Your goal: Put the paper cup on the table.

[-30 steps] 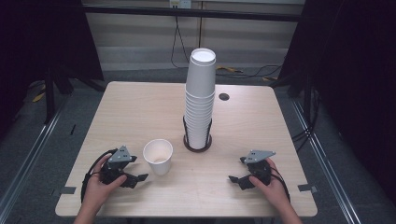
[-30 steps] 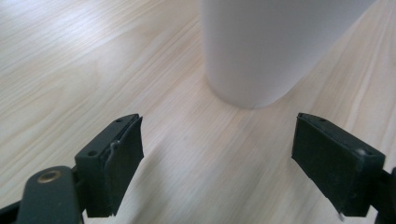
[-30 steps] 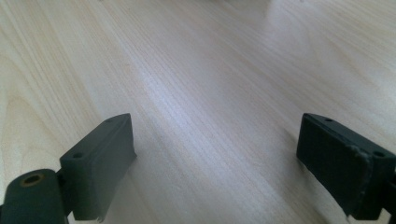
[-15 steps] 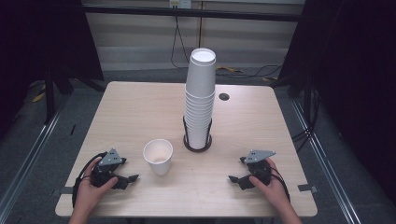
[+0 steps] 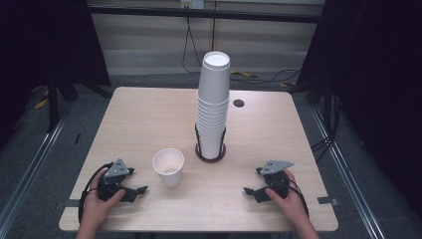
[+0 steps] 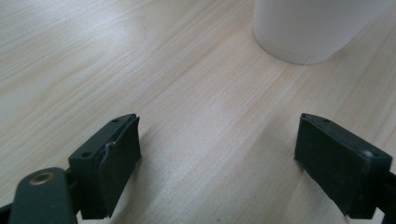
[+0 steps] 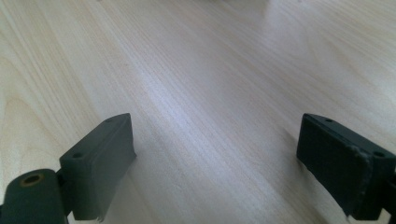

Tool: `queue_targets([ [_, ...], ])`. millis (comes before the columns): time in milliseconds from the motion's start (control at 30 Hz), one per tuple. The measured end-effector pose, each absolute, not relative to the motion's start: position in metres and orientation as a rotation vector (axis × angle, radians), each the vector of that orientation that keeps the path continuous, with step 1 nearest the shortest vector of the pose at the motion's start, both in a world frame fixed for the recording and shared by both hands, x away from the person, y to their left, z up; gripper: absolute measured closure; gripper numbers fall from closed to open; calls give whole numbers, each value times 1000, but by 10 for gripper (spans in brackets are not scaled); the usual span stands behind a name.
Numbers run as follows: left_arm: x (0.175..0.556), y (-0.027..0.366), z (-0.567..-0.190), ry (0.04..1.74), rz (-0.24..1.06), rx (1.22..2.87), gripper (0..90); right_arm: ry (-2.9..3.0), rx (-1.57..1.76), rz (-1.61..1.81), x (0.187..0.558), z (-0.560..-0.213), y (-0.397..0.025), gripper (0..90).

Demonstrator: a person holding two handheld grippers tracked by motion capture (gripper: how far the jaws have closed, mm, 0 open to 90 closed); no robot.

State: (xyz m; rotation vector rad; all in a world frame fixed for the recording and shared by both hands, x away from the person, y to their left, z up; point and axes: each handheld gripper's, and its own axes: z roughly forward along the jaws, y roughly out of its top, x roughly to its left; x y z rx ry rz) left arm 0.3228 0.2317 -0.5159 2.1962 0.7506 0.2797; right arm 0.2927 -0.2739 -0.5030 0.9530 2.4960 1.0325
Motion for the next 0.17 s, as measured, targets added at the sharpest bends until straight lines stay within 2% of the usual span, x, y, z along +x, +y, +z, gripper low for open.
queue_targets([
  [167,323,232,-516,751,280,2196,139,2494,959,1031,292,-503,-274,105],
])
